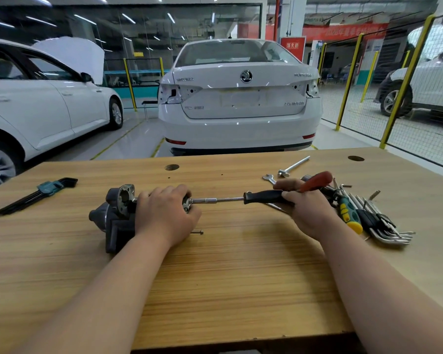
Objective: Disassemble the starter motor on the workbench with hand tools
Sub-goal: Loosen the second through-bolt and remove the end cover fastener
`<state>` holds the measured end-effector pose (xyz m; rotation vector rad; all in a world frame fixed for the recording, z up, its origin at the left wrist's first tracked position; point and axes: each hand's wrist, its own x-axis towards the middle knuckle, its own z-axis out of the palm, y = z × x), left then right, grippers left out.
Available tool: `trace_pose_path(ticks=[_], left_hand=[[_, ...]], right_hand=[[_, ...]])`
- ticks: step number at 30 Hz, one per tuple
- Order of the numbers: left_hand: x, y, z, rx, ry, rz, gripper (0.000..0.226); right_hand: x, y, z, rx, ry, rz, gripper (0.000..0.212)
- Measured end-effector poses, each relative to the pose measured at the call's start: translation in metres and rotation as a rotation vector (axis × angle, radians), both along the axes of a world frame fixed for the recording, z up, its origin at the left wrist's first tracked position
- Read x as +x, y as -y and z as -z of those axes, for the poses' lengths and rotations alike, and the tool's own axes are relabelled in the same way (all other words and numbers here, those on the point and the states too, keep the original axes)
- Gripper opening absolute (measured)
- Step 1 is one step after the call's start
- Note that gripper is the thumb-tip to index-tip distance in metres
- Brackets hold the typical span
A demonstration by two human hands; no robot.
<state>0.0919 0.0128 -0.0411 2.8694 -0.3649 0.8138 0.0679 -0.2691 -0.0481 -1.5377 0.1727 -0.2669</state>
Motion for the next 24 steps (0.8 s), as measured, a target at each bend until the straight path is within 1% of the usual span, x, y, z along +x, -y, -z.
trace_pose_path(ticks=[2, 4, 7, 10, 12, 14, 16, 18, 19, 22, 24], left_hand=[[-0.001, 0.001, 0.001, 0.008, 0.028, -0.002, 0.034], [0.001, 0.002, -0.001, -0.001, 0.001, -0.010, 0.035], [0.009, 0.003, -0.012, 0.010, -0.172, -0.036, 0.036], [0.023, 0.007, -0.027, 0.042, -0.353, -0.061, 0.036], [0.031, 0.008, -0.029, 0.067, -0.401, -0.059, 0.036], [0.036, 0.008, -0.026, 0.059, -0.310, -0.031, 0.039], [0.036, 0.007, -0.020, 0.023, -0.164, 0.001, 0.049], [0.032, 0.008, -0.013, -0.026, -0.071, 0.025, 0.060], [0.030, 0.010, -0.010, -0.076, -0.039, 0.040, 0.061], [0.026, 0.012, -0.007, -0.250, 0.011, 0.082, 0.053], [0.025, 0.011, -0.006, -0.281, -0.012, 0.089, 0.052]], right_hand=[[0.000, 0.004, -0.001, 0.045, -0.065, 0.079, 0.024], [0.001, 0.010, -0.002, 0.087, -0.099, 0.179, 0.023], [0.000, 0.013, -0.005, 0.165, -0.134, 0.267, 0.021], [0.000, 0.009, -0.007, 0.206, -0.166, 0.305, 0.020], [0.002, 0.005, -0.007, 0.276, -0.176, 0.311, 0.019], [0.004, 0.002, -0.008, 0.324, -0.190, 0.327, 0.018], [0.006, 0.001, -0.007, 0.327, -0.218, 0.346, 0.017], [0.007, 0.000, -0.007, 0.311, -0.241, 0.346, 0.016], [0.006, -0.001, -0.007, 0.303, -0.252, 0.342, 0.015], [0.004, -0.008, -0.008, 0.289, -0.266, 0.329, 0.015], [0.003, -0.012, -0.008, 0.279, -0.259, 0.310, 0.016]])
